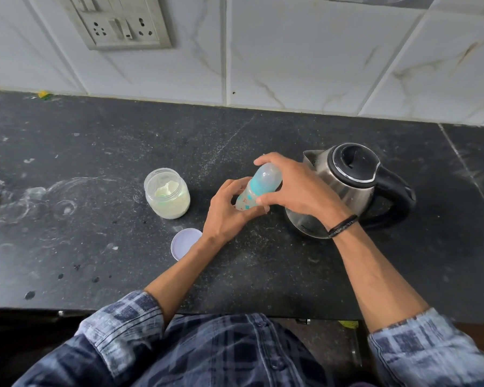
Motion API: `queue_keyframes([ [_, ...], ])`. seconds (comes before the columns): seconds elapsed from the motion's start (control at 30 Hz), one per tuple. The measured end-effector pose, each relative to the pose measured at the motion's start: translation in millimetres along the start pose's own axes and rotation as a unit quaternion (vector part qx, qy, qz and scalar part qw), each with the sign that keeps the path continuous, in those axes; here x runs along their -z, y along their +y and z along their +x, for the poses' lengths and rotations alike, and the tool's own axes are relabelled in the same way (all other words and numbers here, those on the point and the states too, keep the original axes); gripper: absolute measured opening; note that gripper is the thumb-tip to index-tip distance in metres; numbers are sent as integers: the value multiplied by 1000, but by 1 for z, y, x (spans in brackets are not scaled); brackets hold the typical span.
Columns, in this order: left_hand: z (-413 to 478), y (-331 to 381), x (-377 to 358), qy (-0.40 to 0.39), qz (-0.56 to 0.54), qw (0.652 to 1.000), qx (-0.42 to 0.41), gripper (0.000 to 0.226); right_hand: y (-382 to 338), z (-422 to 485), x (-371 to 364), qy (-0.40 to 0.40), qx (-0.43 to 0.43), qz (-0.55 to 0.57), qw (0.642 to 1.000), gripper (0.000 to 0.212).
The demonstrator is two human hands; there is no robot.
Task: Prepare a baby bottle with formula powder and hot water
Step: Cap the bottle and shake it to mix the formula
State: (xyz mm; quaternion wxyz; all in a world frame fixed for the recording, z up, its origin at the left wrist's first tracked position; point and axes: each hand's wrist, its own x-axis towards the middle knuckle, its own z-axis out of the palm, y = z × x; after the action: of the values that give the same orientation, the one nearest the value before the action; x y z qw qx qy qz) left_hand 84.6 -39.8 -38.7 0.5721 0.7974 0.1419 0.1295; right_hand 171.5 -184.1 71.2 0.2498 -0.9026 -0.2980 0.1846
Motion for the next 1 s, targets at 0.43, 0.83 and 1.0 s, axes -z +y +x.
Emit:
queue_keyframes([
  [0.43,-1,5,1,22,-3,1000,13,61,7,-1,-25,128,-30,131,983,56],
  [0.83,-5,11,5,10,-34,999,24,71,9,-1,-47,159,-39,223,961,50],
  [1.0,-9,16,4,13,-47,998,26,73,5,-4,-56,204,-29,183,961,45],
])
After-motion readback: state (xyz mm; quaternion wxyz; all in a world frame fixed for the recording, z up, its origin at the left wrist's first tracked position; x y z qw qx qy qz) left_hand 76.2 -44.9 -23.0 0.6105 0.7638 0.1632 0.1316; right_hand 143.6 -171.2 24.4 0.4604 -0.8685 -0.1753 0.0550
